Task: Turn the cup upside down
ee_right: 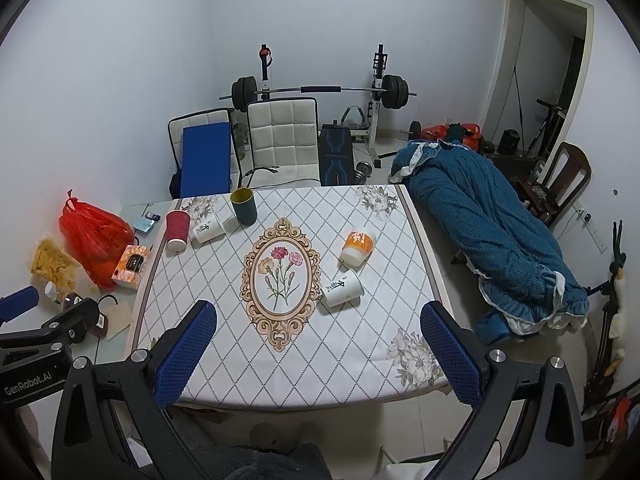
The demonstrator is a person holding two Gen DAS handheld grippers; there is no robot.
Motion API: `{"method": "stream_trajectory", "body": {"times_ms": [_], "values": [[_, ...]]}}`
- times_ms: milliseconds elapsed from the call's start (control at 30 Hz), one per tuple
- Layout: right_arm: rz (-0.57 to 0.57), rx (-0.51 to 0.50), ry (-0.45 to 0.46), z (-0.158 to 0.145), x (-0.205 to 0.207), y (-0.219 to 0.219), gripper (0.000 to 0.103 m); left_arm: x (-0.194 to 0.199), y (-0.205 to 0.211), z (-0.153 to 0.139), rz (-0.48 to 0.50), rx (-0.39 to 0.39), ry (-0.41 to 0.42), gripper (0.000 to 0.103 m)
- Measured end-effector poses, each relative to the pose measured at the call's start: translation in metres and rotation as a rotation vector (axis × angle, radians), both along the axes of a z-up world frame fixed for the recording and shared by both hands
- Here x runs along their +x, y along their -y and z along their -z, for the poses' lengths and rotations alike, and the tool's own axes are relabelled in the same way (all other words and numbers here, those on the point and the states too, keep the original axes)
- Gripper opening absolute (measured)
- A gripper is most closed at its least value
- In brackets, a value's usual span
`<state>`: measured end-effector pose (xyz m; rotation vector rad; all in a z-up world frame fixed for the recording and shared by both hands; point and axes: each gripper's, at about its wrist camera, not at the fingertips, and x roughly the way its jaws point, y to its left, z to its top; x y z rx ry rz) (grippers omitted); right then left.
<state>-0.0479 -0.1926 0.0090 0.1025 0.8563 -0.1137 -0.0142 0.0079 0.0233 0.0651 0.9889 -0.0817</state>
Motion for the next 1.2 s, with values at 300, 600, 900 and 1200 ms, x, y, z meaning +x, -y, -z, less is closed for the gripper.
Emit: {"method": "stream_trajectory", "body": {"times_ms": [300, 600, 900, 1200], "values": [[-0.01, 0.001, 0.013, -0.0068, -0.0015, -0.0063, 0.103, -0.0051, -0.0012, -0.0013, -0.009, -0.005, 0.008, 0.103], [-0.013, 0.004, 0.017, -0.0059, -0.0041, -0.006, 0.103, -0.0053, -0.0013, -0.0011, -0.007, -0.005, 0.009, 0.103], [-0.013, 0.003, 0.019, -0.0058, -0.0053, -0.0062, 0.103, -0.0042, -0.0027, -0.0014, -0.007, -0.005, 0.009, 0.103], [-0.015, 0.009, 0.024, -0.0085, -0.0069, -0.0086, 0.103, -0.0051, -0.0033, -0.0008, -0.007, -0.006, 0.01, 0.103]]}}
